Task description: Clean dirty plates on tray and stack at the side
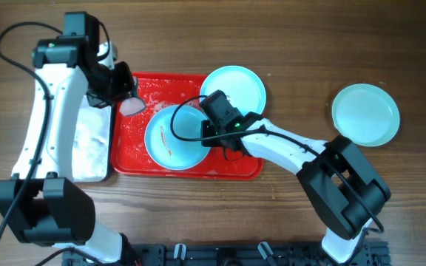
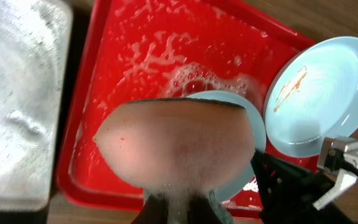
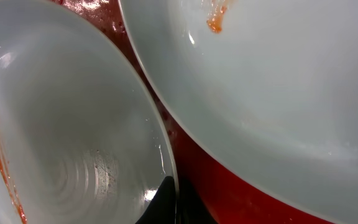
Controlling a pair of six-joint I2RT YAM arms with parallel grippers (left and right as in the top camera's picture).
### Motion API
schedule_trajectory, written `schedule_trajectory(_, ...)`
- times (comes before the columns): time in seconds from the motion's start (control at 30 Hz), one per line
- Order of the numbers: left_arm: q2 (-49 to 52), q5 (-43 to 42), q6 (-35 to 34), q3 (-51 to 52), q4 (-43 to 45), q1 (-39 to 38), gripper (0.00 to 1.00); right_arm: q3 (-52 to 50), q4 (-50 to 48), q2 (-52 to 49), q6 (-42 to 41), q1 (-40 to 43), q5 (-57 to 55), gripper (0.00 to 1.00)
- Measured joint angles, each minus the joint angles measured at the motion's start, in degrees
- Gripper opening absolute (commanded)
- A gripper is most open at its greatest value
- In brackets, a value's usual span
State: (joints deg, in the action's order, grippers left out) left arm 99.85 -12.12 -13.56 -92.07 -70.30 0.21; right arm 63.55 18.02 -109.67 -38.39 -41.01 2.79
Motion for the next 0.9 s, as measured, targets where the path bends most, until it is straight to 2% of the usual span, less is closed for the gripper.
schedule_trajectory(0.47,0.37,-0.02,-1.79,19.87,12.76,-11.02,0.04,0.0,-1.03,-0.07,0.0,0.0,0.17,0.04)
schedule_trajectory(0.7,0.48,0.07,-4.42,32.74,24.98,-18.6,0.04,0.0,-1.07,-0.07,0.0,0.0,0.2,0.04)
schedule_trajectory(0.9,-0.13,2.23,-8.9,36.02,29.42,-20.24,0.04,0.0,-0.87,-0.28,0.0,0.0,0.2,0.04)
